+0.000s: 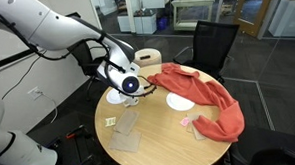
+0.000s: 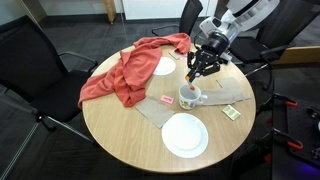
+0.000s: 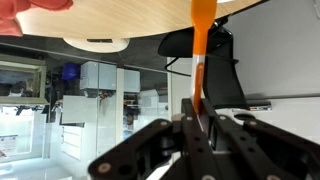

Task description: Put the marker inside the mug cup

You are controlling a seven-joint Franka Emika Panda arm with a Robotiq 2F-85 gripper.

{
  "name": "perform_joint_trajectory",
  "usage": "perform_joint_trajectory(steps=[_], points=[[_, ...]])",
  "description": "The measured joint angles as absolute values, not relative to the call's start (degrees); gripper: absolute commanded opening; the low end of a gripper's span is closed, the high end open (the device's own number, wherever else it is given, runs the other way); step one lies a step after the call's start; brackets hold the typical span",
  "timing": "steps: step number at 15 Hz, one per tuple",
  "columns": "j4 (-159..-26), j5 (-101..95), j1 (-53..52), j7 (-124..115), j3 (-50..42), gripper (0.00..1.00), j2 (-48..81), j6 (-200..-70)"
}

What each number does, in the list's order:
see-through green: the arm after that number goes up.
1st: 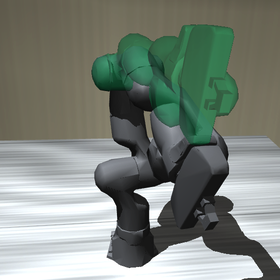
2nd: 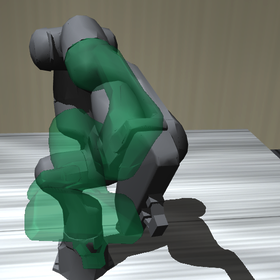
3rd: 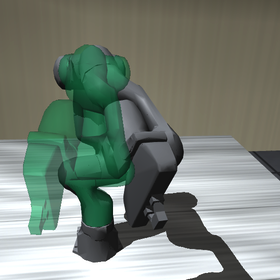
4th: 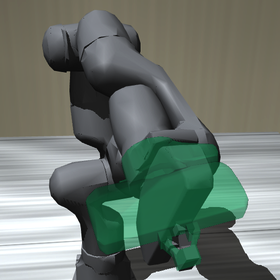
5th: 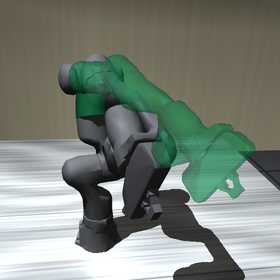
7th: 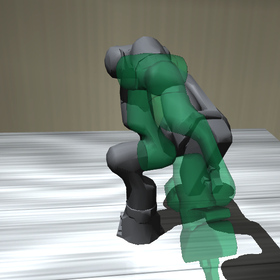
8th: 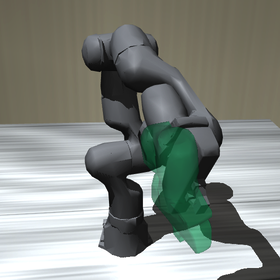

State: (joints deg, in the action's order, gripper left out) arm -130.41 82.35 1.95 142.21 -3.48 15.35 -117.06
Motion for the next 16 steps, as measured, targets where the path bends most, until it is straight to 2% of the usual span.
perform_joint_trajectory(steps=[13, 14, 16], points=[[-131.34, 88.69, 4.19, 148.40, -4.12, 0.03, 20.31, -117.05], [-131.88, 89.04, 4.21, 148.80, -4.33, 0.37, 20.41, -117.13], [-132.49, 89.09, 4.23, 149.02, -4.84, 0.44, 20.46, -117.14]])
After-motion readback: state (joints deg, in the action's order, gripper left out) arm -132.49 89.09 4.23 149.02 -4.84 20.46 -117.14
